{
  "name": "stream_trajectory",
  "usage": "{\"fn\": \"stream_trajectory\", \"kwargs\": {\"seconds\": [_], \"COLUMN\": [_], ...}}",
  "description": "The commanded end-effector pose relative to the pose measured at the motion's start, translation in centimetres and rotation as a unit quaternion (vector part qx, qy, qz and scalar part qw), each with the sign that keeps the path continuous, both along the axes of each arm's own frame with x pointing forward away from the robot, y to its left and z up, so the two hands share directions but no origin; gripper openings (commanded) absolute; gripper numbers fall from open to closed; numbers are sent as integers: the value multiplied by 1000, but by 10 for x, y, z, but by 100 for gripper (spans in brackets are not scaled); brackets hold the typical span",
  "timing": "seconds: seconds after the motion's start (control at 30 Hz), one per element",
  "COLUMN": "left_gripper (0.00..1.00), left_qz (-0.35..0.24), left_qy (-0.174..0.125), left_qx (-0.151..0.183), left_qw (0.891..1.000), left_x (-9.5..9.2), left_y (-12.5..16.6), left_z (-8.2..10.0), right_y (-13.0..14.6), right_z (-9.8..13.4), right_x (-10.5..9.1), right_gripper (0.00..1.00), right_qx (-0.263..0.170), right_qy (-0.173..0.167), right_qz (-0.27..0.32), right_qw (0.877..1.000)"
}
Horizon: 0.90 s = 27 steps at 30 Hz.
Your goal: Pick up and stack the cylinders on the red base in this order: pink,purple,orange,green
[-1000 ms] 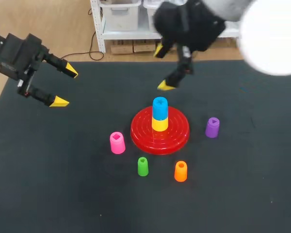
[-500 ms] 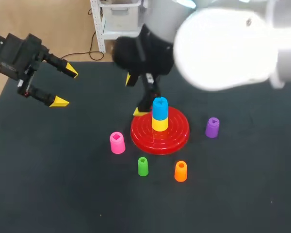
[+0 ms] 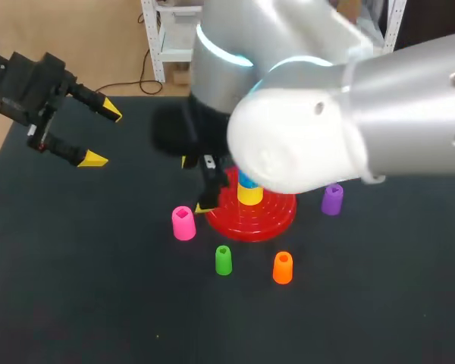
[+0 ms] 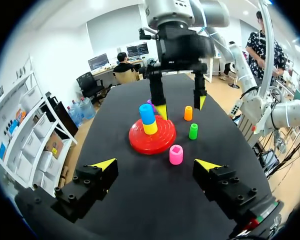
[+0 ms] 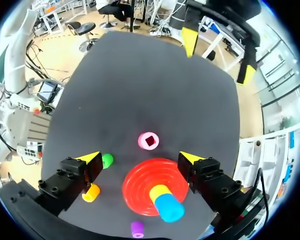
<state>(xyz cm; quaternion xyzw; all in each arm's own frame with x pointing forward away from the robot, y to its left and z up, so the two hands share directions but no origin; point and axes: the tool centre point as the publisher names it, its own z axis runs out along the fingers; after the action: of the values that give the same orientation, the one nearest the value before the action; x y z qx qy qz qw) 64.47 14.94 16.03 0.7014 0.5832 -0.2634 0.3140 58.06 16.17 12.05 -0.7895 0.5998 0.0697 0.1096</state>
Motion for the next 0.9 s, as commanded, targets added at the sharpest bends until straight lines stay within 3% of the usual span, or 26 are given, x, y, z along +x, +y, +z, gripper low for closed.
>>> {"fn": "stream_trajectory", "kwargs": {"seconds": [0.03, 0.6, 0.9], "left_gripper": [100, 100, 100], "left_qz": [0, 0, 0], "left_qy": [-1, -1, -1], "left_qx": [0, 0, 0], "left_qw": [1000, 1000, 1000], "left_x": [0, 0, 0], "left_y": [0, 0, 0], "left_z": [-1, -1, -1], "right_y": [13, 16, 21], "right_z": [-15, -55, -68], "right_x": [9, 6, 8], "right_gripper": [100, 100, 100], "right_qx": [-15, -49, -56], "right_qy": [3, 12, -12], "right_qz": [0, -2, 7], "right_qw": [1000, 999, 998]}}
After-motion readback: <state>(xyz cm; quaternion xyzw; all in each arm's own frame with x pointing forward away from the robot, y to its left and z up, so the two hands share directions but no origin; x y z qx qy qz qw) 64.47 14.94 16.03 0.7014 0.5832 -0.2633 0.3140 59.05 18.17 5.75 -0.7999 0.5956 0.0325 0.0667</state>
